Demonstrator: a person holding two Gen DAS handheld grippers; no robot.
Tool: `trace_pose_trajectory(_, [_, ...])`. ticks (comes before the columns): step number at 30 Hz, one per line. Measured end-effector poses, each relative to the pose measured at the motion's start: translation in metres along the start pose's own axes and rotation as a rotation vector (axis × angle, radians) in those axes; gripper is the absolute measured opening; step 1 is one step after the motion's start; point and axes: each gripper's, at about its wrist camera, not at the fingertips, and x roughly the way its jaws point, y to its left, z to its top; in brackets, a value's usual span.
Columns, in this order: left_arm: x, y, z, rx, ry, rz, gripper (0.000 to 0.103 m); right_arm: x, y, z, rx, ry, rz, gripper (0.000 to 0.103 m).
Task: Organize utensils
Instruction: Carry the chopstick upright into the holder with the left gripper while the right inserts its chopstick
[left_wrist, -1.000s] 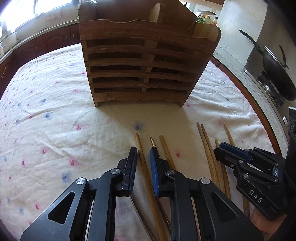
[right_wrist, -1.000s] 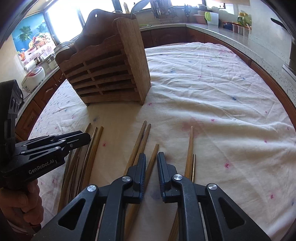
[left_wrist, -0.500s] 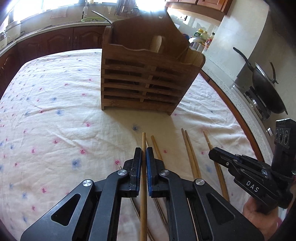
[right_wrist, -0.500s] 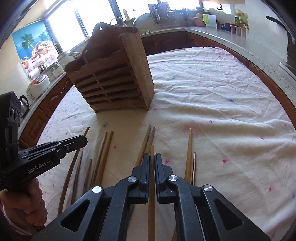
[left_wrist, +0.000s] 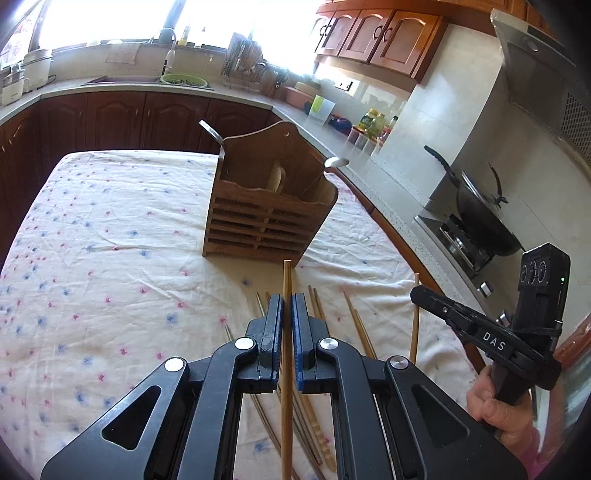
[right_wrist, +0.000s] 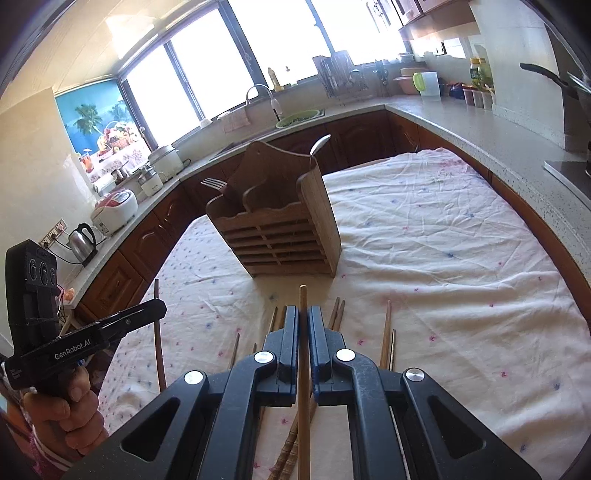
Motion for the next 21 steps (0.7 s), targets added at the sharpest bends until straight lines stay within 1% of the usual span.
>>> trace_pose_trajectory(5, [-0.026,-0.006,0.006,0.018,-0.052,-0.016,0.004,-0.023,0.007,0.011,-0.007,-0.060,0.022,0.005])
trace_pose_trajectory(12, [-0.051,-0.011,0.018,0.039,-0.111,-0.022,0.004,-0.052,0.012,0.029,-0.022,-0.146,0.042,0.005])
trace_pose_trajectory(16, [-0.057,-0.012,0.025,0.042,-0.138,-0.021,0.004,-0.058,0.013,0.038,-0.027,-0.175,0.045,0.005])
trace_pose_trajectory(21, [-0.057,-0.011,0.031,0.045,-0.151,-0.018,0.004,-0.059,0.015,0.046,-0.034,-0.195,0.046,0.005])
